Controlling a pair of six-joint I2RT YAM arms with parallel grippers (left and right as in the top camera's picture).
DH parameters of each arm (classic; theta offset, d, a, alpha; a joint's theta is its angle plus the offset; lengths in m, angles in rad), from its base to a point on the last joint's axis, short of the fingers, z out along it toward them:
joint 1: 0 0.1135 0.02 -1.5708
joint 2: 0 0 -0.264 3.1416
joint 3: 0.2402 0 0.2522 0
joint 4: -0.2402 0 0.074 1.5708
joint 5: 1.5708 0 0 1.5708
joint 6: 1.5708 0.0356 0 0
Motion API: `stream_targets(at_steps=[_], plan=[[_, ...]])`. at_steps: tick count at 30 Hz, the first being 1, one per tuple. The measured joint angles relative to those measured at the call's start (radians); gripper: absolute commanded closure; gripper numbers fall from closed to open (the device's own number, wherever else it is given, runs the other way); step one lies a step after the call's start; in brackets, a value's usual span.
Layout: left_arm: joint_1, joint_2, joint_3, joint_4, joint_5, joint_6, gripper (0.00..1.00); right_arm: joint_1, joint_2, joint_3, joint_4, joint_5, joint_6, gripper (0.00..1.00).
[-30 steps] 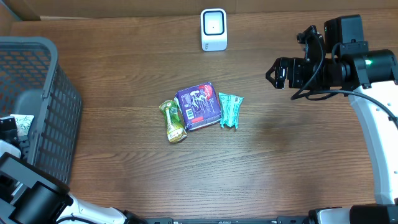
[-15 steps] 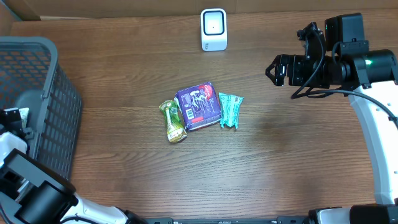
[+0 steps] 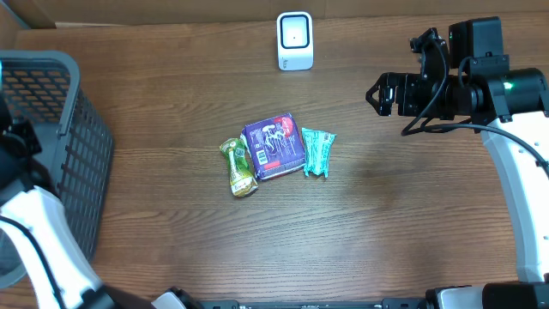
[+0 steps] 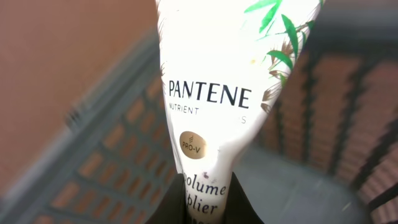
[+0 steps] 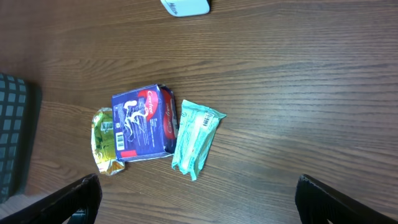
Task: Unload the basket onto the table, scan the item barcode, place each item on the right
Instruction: 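Reach into the basket and grasp the white Pantene tube, then lay the Pantene tube left of the green pouch and release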
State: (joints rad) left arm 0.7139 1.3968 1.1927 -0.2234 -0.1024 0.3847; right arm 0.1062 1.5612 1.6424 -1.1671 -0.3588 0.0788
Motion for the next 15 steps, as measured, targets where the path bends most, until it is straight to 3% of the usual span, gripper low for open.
stream_targets(at_steps=[11, 15], plan=[[-0.293, -0.275, 0.000, -0.014, -0.150, -0.099, 0.96, 0.000, 0.000, 0.000, -0.014, 0.000, 0.000, 0.00], [-0.455, -0.330, 0.001, -0.139, -0.164, -0.138, 0.96, 0.000, 0.000, 0.000, -0.024, 0.000, 0.000, 0.00]])
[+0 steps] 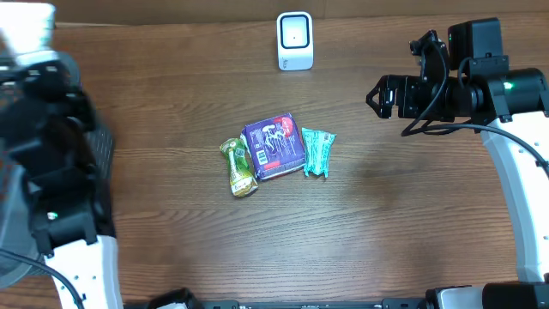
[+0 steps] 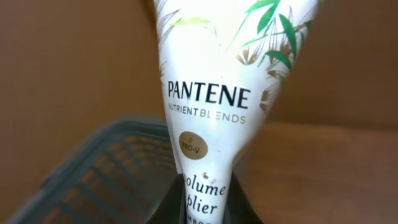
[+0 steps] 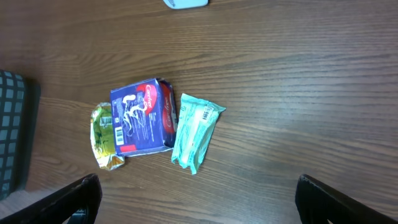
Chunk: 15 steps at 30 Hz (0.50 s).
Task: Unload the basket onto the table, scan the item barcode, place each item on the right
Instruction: 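Lay the Pantene tube left of the green pouch and release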
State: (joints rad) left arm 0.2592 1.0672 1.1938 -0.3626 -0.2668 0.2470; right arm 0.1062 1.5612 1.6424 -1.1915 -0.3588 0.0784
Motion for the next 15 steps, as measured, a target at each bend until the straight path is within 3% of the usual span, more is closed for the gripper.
stream_targets(at_steps=[4, 10, 15], plan=[[-0.178, 0.007, 0.001, -0.260, -0.007, -0.122, 0.96, 0.000, 0.000, 0.000, -0.002, 0.000, 0.000, 0.00], [-0.422, 0.124, -0.001, -0.604, -0.003, -0.499, 0.96, 0.000, 0.002, 0.000, -0.003, 0.000, 0.000, 0.00], [-0.526, 0.319, -0.002, -0.701, 0.002, -0.674, 0.96, 0.000, 0.002, 0.000, 0.001, 0.000, 0.000, 0.00]])
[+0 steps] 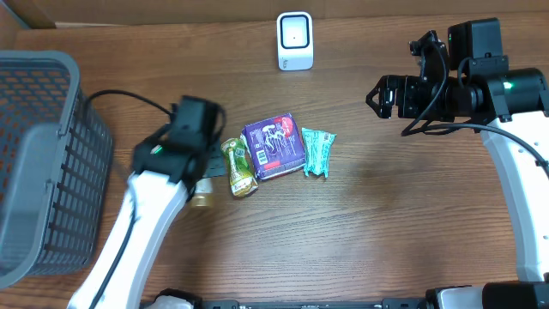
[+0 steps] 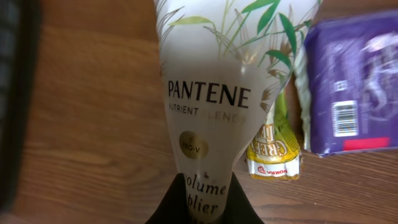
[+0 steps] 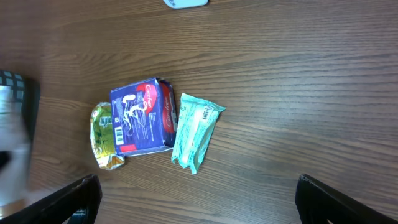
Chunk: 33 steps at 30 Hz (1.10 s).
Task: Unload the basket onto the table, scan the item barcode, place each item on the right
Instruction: 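Lay the Pantene tube left of the green pouch and release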
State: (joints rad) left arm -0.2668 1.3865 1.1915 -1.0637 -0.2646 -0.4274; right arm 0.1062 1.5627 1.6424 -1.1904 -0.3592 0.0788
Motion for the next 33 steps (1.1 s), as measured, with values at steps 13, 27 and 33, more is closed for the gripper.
stream_targets(at_steps=[13, 27, 33], plan=[[-0.008, 0.312, -0.001, 0.068, 0.087, -0.185, 0.96, 0.000, 0.000, 0.000, -0.007, 0.000, 0.000, 0.00], [-0.008, 0.365, -0.001, 0.092, -0.005, -0.149, 0.46, 0.000, 0.000, 0.000, -0.008, 0.000, 0.003, 0.00], [-0.007, 0.367, 0.042, 0.058, -0.006, -0.094, 0.49, 0.000, 0.022, 0.000, -0.035, 0.000, 0.060, 0.00]])
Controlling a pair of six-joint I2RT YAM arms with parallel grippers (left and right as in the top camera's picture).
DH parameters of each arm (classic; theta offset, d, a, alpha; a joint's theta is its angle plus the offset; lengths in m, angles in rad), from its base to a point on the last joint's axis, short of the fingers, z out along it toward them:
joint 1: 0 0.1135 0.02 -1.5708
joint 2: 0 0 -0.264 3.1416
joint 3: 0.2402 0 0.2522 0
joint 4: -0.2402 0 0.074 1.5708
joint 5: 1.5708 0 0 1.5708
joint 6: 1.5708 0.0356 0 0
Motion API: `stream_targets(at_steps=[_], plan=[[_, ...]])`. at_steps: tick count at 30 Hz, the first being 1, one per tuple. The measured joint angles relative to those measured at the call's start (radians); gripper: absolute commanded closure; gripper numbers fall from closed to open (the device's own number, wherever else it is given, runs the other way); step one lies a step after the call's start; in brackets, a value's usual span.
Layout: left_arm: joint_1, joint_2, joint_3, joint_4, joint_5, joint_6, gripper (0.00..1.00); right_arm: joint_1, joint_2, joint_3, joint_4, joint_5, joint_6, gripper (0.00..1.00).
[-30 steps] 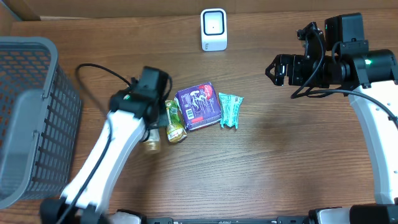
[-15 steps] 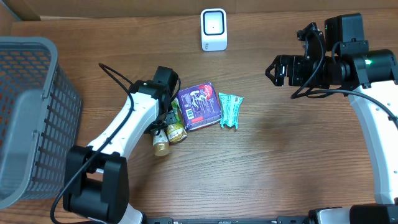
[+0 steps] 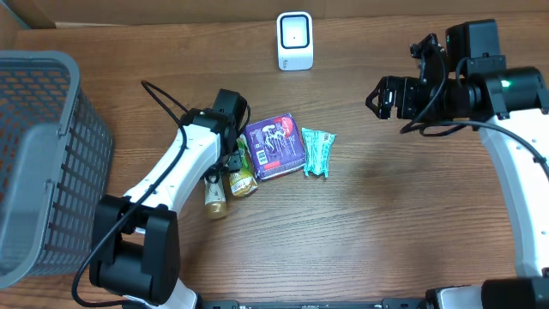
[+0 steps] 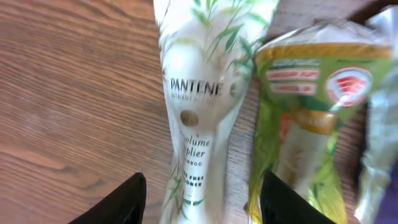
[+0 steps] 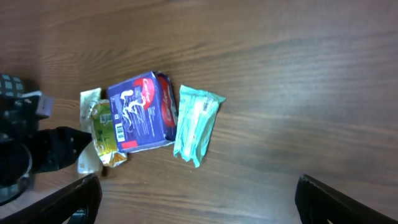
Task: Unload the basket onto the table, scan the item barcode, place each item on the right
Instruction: 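Lay the Pantene tube left of the green pouch and release, then raise the left arm away and close the right gripper on the wipes pack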
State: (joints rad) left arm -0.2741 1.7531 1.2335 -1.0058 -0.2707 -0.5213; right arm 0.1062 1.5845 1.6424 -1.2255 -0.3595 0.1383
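A white Pantene tube (image 4: 199, 93) lies flat on the wooden table, right beside a green snack packet (image 4: 311, 112). My left gripper (image 4: 202, 202) is open, its fingers (image 4: 118, 199) straddling the tube's lower end without touching it. From overhead, the tube (image 3: 214, 197) shows below the left gripper (image 3: 225, 161), at the left of the pile. The pile holds the green packet (image 3: 242, 176), a purple box (image 3: 274, 146) and a teal packet (image 3: 316, 152). The white scanner (image 3: 294, 40) stands at the table's back edge. My right gripper (image 5: 199, 205) hangs open and empty, high at the right.
A grey mesh basket (image 3: 39, 163) fills the left edge of the table. The left arm's cable loops above the table between the basket and the pile. The right arm (image 3: 480, 90) reaches in from the right side.
The left gripper was shut on the Pantene tube above the table by the green packet. Now the tube lies on the table and the gripper is open over it. The right arm shifted slightly.
The left gripper first held the Pantene tube inside the mesh basket. Then it held the tube above the basket's rim, then over the table next to the pile. Now the tube rests beside the green packet, released. The right gripper stayed open at the right throughout.
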Motion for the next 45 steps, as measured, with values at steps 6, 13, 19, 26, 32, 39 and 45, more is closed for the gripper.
stream_targets(at_steps=[6, 13, 19, 26, 32, 39, 45], plan=[[0.021, 0.002, 0.272, -0.126, 0.006, 0.056, 0.43, 0.001, 0.077, -0.028, -0.004, -0.049, 0.048, 0.09], [0.040, 0.002, 0.577, -0.153, 0.055, 0.137, 0.00, 0.027, 0.188, -0.158, 0.068, -0.145, 0.089, 0.18], [0.040, 0.002, 0.620, -0.146, 0.084, 0.159, 0.00, 0.088, 0.215, -0.317, 0.261, -0.172, 0.187, 0.21], [0.080, 0.003, 0.699, -0.197, 0.176, 0.190, 0.00, 0.186, 0.216, -0.495, 0.556, -0.182, 0.418, 0.29], [0.198, 0.000, 0.860, -0.241, 0.282, 0.211, 0.00, 0.251, 0.216, -0.603, 0.673, -0.130, 0.643, 0.36], [0.228, 0.000, 0.867, -0.281, 0.310, 0.215, 0.00, 0.260, 0.216, -0.633, 0.762, -0.047, 0.787, 0.47], [0.228, 0.000, 0.867, -0.281, 0.317, 0.215, 0.00, 0.260, 0.216, -0.637, 0.805, 0.000, 0.836, 0.64]])
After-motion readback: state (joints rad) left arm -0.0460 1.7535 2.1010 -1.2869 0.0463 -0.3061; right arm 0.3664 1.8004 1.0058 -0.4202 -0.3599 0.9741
